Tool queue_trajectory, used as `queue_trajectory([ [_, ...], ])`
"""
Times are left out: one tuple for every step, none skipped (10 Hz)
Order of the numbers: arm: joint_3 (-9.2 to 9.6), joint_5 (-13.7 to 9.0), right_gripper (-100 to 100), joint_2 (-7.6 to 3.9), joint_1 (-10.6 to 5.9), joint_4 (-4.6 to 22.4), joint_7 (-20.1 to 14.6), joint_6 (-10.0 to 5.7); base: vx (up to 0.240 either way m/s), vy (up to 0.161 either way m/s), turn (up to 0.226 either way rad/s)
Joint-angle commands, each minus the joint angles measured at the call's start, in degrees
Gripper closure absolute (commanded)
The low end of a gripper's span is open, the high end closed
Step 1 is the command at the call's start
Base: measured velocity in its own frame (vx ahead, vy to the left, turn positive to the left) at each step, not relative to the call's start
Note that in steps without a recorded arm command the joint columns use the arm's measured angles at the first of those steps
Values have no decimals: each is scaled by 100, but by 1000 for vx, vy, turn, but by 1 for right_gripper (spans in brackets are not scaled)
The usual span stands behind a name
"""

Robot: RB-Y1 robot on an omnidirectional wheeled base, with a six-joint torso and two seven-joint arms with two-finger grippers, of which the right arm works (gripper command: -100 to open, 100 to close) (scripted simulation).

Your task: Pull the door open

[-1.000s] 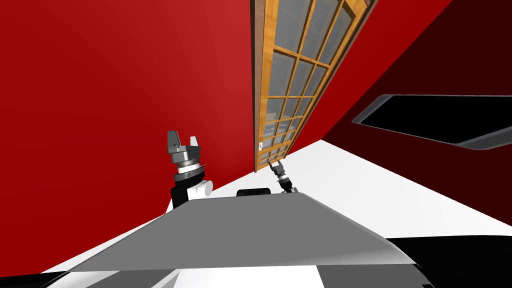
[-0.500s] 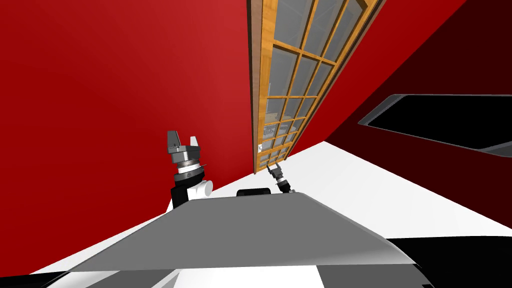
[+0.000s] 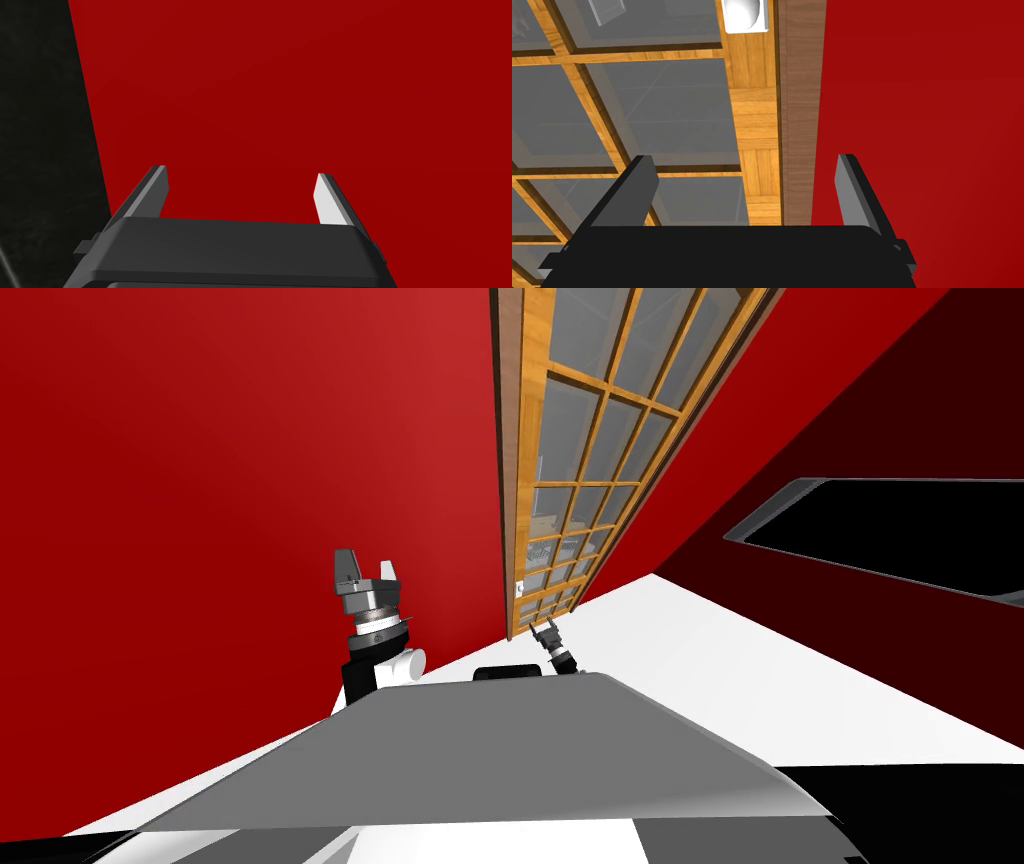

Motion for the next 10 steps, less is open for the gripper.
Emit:
queue_trajectory([
  [-12,129,-100,56,-15,127,139,-48,169,-37,1],
  [-25,193,-100,89,-30,222,218,-87,211,-31,-10],
  [-36,247,-100,117,-43,303,285,-120,220,-11,-14],
  [-42,278,-100,137,-50,350,324,-139,223,12,-28],
  [-49,310,-100,156,-58,396,363,-159,221,9,-37],
  [-43,289,-100,142,-53,359,327,-139,98,3,-4],
  [-67,288,-100,100,-60,370,334,-139,-85,-1,102],
  [-75,286,-100,87,-61,372,333,-138,-175,-26,83],
  [-89,283,-100,60,-64,377,331,-136,-209,-16,64],
  [-109,278,-100,28,-68,383,329,-133,-193,4,78],
])
